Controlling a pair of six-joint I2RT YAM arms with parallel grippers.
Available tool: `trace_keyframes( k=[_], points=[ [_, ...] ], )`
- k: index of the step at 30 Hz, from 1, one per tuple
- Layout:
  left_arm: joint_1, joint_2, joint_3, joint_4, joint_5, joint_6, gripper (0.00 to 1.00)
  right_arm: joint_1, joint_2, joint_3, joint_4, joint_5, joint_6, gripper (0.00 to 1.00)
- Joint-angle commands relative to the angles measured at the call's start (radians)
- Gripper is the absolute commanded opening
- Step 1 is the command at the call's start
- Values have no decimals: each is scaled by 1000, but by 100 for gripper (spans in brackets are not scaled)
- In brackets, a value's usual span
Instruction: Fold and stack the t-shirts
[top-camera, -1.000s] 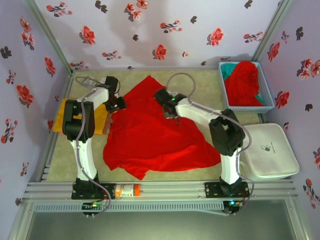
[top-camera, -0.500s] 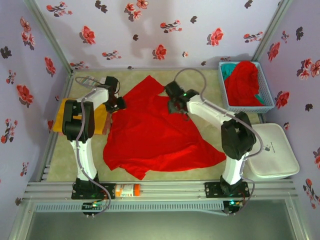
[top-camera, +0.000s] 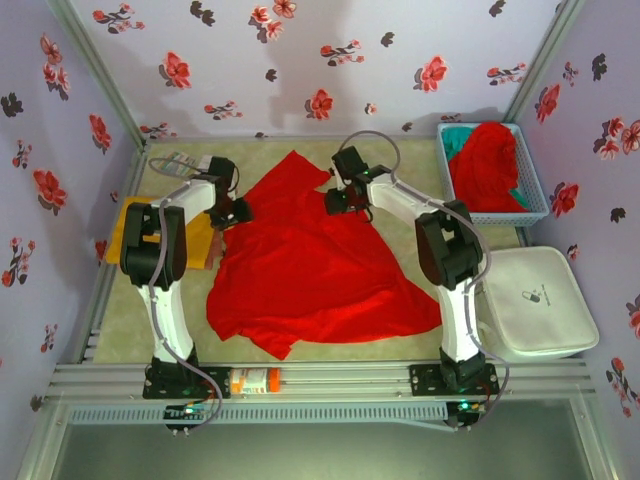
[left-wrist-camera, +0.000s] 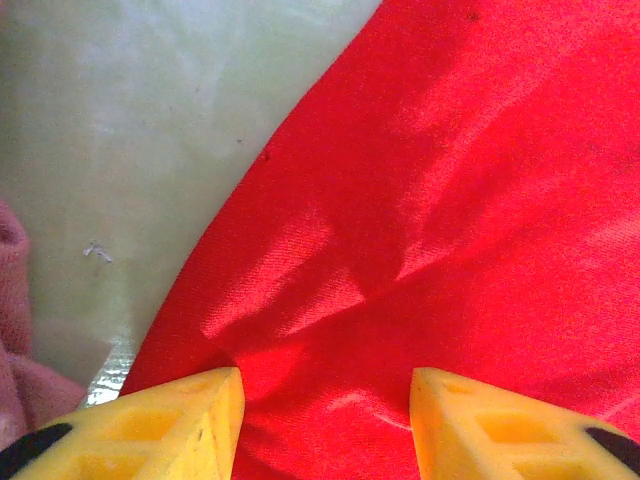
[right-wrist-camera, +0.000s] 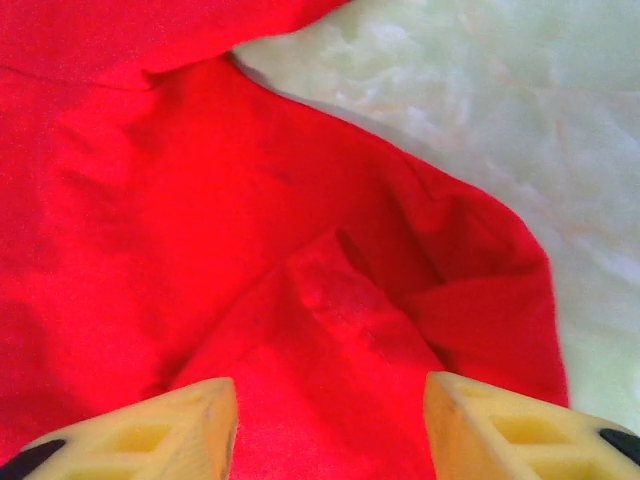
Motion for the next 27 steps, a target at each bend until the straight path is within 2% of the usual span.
trace_keyframes(
  k=[1, 8, 17, 24, 27],
  points=[
    [-5, -16, -33, -28, 15, 13, 48, 1, 30, 60, 36, -15, -26, 50],
    [-3, -8, -29, -30, 8, 17, 48, 0, 114, 134, 8, 13, -33, 44],
    [-4, -14, -27, -31, 9, 17, 48, 0, 141, 108, 28, 55, -14, 36],
    [-4, -14, -30, -31, 9, 17, 48, 0, 137, 101, 28, 87, -17, 21],
    [-4, -14, -32, -29, 8, 17, 48, 0, 135, 97, 26, 103, -17, 11]
  ],
)
